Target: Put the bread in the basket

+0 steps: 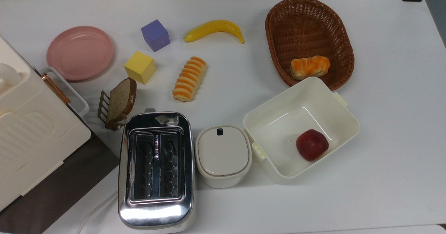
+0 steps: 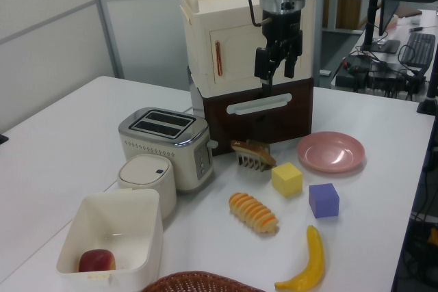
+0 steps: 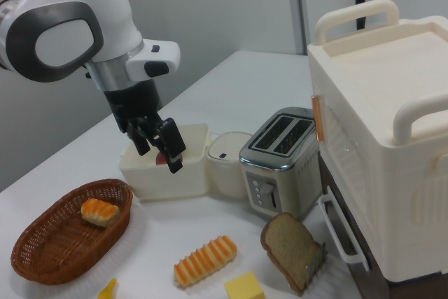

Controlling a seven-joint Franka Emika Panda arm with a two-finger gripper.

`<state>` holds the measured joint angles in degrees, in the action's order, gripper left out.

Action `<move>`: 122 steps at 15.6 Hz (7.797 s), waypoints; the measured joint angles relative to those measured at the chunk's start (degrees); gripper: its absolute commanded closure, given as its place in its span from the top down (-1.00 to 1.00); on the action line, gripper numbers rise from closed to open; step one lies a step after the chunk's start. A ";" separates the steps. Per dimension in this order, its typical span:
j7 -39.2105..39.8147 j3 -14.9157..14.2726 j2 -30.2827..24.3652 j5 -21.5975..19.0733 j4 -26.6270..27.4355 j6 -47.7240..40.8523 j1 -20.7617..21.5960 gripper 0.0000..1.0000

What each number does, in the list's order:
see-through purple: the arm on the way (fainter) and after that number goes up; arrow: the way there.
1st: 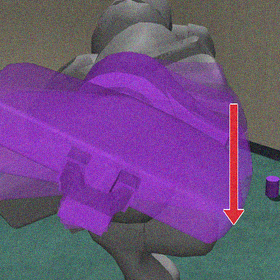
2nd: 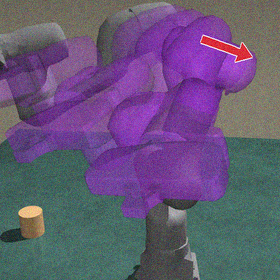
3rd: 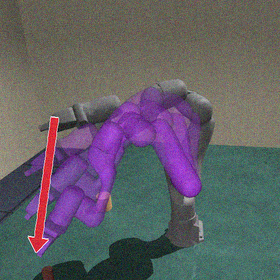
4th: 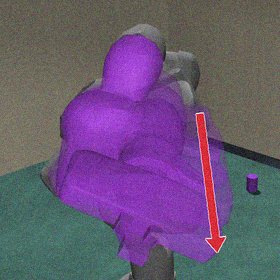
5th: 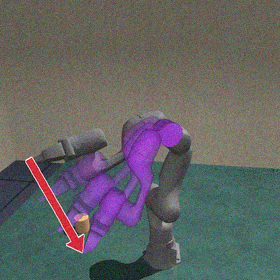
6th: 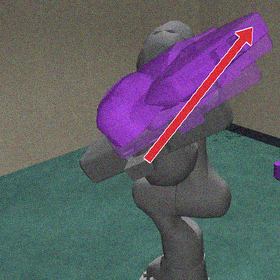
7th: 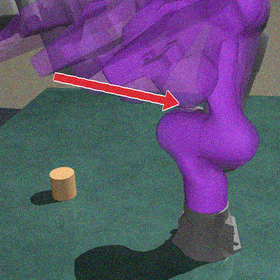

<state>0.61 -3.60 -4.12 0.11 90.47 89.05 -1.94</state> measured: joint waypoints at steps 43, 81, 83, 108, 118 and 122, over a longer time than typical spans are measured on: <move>-7.88 0.46 5.30 -0.04 15.02 18.16 4.39 1.00; -21.41 1.18 20.24 8.48 22.35 40.10 5.20 1.00; -21.50 1.43 20.88 8.49 22.35 40.96 5.20 0.83; -30.83 9.61 5.98 12.41 20.46 33.47 10.17 -1.00; -35.12 11.53 1.48 9.84 20.95 24.20 30.19 -1.00; -35.53 11.55 2.55 9.84 21.13 24.20 33.41 0.06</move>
<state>-34.92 7.94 -1.57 9.95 111.59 113.25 31.47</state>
